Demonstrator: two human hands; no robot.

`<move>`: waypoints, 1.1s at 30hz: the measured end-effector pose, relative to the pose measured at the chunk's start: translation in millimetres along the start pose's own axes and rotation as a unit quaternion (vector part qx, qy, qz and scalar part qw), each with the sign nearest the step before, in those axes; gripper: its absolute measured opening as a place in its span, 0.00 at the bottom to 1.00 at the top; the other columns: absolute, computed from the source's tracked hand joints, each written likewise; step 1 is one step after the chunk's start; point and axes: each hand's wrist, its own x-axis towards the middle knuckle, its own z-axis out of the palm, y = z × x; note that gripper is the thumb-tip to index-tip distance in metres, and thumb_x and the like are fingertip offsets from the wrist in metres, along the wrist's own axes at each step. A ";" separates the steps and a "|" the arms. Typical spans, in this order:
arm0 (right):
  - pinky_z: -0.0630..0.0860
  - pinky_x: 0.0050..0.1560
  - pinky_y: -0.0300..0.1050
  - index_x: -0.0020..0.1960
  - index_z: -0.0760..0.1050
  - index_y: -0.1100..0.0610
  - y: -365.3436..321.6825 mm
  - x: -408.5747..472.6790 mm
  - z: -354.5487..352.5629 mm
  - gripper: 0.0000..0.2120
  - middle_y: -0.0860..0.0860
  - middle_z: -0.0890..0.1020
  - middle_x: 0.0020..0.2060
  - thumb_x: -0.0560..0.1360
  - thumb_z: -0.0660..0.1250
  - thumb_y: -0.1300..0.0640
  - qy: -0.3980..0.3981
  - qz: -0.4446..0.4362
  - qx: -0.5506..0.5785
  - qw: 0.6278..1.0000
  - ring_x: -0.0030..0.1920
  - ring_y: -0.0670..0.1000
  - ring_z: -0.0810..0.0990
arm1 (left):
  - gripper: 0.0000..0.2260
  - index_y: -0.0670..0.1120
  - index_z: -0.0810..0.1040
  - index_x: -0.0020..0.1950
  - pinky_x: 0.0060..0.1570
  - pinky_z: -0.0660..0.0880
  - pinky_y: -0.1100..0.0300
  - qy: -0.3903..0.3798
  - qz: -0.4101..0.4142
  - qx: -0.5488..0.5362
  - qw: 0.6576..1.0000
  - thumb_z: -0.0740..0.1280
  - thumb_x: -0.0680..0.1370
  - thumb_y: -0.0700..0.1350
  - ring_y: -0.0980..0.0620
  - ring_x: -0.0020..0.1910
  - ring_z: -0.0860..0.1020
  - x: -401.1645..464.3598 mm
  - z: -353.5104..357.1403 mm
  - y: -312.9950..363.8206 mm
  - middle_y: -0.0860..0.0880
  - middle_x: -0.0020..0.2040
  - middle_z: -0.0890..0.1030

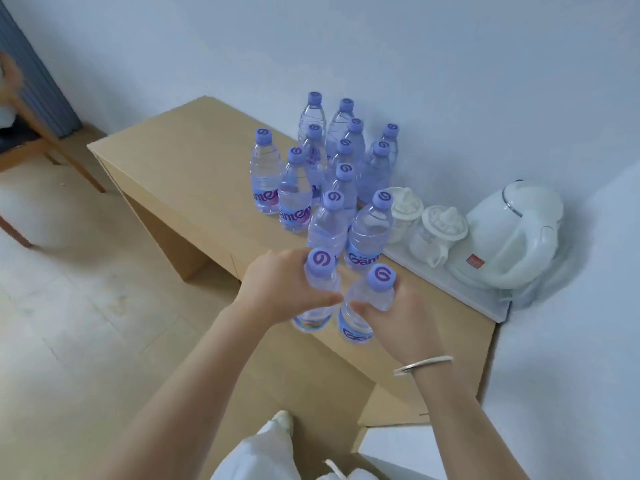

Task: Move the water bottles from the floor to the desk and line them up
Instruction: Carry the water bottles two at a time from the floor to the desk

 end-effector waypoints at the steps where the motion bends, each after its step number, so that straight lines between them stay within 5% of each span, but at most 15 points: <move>1: 0.72 0.39 0.46 0.48 0.74 0.55 -3.9 9.0 3.9 0.14 0.50 0.79 0.37 0.67 0.72 0.50 0.013 0.014 0.002 1.000 0.41 0.55 0.77 | 0.18 0.52 0.70 0.35 0.32 0.67 0.61 -0.008 0.011 0.002 1.000 0.73 0.62 0.61 0.53 0.33 0.72 13.4 -1.5 -3.9 0.54 0.31 0.74; 6: 0.69 0.33 0.42 0.44 0.73 0.55 -16.6 44.0 18.4 0.13 0.49 0.78 0.35 0.67 0.73 0.49 0.066 0.066 0.015 0.996 0.38 0.54 0.77 | 0.17 0.55 0.67 0.33 0.33 0.67 0.61 -0.042 0.043 -0.015 0.998 0.73 0.63 0.61 0.53 0.34 0.72 59.6 3.1 -10.7 0.55 0.30 0.73; 10: 0.75 0.46 0.48 0.46 0.74 0.51 -13.4 61.4 18.8 0.14 0.46 0.81 0.40 0.65 0.75 0.51 0.102 0.086 0.052 0.990 0.45 0.51 0.79 | 0.15 0.56 0.75 0.42 0.36 0.70 0.60 -0.050 0.045 -0.034 0.997 0.74 0.63 0.61 0.52 0.41 0.77 77.3 13.7 -12.4 0.55 0.36 0.78; 14: 0.76 0.48 0.47 0.48 0.75 0.50 -11.0 65.5 18.9 0.16 0.45 0.81 0.43 0.64 0.75 0.50 0.099 0.089 0.051 0.990 0.46 0.48 0.79 | 0.21 0.56 0.77 0.53 0.43 0.72 0.60 -0.045 0.059 -0.029 0.997 0.74 0.64 0.61 0.52 0.46 0.77 80.4 20.9 -13.8 0.56 0.46 0.79; 21: 0.75 0.49 0.46 0.51 0.70 0.47 -9.0 55.2 24.6 0.17 0.44 0.79 0.47 0.67 0.73 0.51 0.115 0.083 0.049 0.989 0.50 0.48 0.78 | 0.30 0.48 0.70 0.55 0.44 0.70 0.57 -0.033 0.059 -0.028 0.997 0.75 0.62 0.62 0.48 0.47 0.75 77.3 29.3 -18.4 0.52 0.52 0.71; 27: 0.66 0.50 0.35 0.66 0.66 0.53 -1.4 27.8 24.3 0.27 0.45 0.74 0.56 0.71 0.72 0.51 0.095 0.096 0.052 0.989 0.61 0.47 0.72 | 0.38 0.48 0.65 0.64 0.44 0.70 0.56 -0.079 0.031 0.019 0.996 0.74 0.62 0.65 0.48 0.54 0.75 64.5 37.2 -30.5 0.52 0.57 0.70; 30: 0.62 0.61 0.36 0.74 0.58 0.57 5.8 6.2 21.5 0.33 0.51 0.67 0.69 0.74 0.68 0.51 0.087 0.113 0.014 0.990 0.69 0.49 0.66 | 0.31 0.45 0.67 0.58 0.42 0.67 0.57 -0.128 -0.034 0.117 0.984 0.70 0.67 0.66 0.47 0.53 0.75 49.4 42.3 -34.7 0.50 0.54 0.73; 33: 0.61 0.66 0.39 0.73 0.61 0.57 12.5 -20.7 16.2 0.30 0.49 0.66 0.71 0.75 0.66 0.50 0.076 0.121 -0.008 0.990 0.69 0.48 0.66 | 0.24 0.46 0.71 0.57 0.43 0.67 0.59 -0.175 -0.029 0.209 0.962 0.64 0.73 0.64 0.48 0.53 0.76 30.3 48.8 -30.0 0.50 0.53 0.75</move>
